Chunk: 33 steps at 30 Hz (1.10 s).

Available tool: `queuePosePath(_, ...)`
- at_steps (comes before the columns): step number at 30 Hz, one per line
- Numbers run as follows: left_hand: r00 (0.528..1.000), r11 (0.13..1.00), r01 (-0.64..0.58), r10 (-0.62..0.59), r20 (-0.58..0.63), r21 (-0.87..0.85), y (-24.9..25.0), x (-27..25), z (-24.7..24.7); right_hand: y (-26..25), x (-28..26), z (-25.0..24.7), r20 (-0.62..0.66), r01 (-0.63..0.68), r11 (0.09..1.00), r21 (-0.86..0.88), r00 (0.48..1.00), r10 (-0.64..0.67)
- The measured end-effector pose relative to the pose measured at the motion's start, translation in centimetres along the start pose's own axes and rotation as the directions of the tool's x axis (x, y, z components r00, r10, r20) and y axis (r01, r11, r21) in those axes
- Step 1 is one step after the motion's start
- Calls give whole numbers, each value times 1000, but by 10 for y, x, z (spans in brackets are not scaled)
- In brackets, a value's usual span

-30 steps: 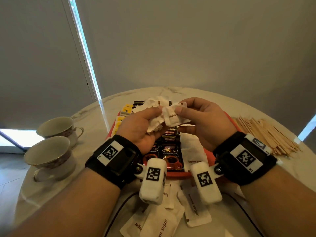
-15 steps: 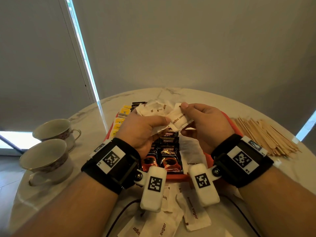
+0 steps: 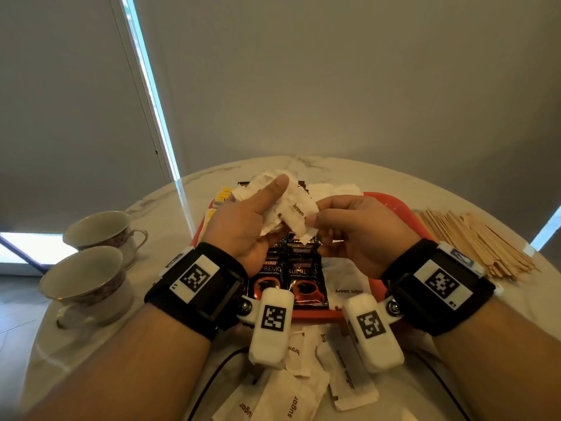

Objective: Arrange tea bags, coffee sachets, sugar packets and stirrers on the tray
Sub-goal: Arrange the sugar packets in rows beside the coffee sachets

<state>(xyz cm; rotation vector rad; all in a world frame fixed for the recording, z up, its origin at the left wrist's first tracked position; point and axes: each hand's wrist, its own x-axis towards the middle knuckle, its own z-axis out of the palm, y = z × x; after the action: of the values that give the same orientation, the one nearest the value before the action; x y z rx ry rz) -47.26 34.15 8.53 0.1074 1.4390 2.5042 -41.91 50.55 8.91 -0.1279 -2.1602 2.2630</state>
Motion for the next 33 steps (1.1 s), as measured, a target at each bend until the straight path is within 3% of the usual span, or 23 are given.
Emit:
queuePosePath(6, 991, 983, -57, 34, 127, 177, -5, -2, -3, 0, 1, -5, -35, 4, 995, -104, 999, -8)
queuePosePath(10, 993, 985, -92, 80, 88, 148, -3, 2, -4, 0, 2, -9, -110, 33, 995, -94, 993, -44)
queuePosePath(14, 996, 994, -89, 88, 17, 70, -2, 3, -4, 0, 5, -10, -228, 61, 997, 39, 972, -51)
queuePosePath(19, 995, 995, -103, 103, -5, 12, -2, 0, -1, 1, 3, 1, -45, -22, 995, 93, 999, 26)
queuePosePath(21, 996, 996, -88, 88, -15, -18, -3, 1, 1, 0, 4, 2, -53, -16, 996, 83, 998, 21)
queuePosePath(25, 994, 992, -65, 55, -98, -105, -1, 10, -5, -7, 19, -19, -220, 15, 989, 145, 975, 17)
queuePosePath(27, 990, 990, -68, 51, -128, -126, -1, 14, -8, -7, 33, -39, -370, -8, 992, 124, 927, 54)
queuePosePath(30, 991, 988, -72, 55, -122, -136, -1, 15, -9, 1, 58, -79, -516, -123, 992, 36, 847, 124)
queuePosePath(33, 992, 989, -74, 60, -114, -128, -1, 16, -10, 15, 78, -117, -540, -298, 946, -126, 821, 187)
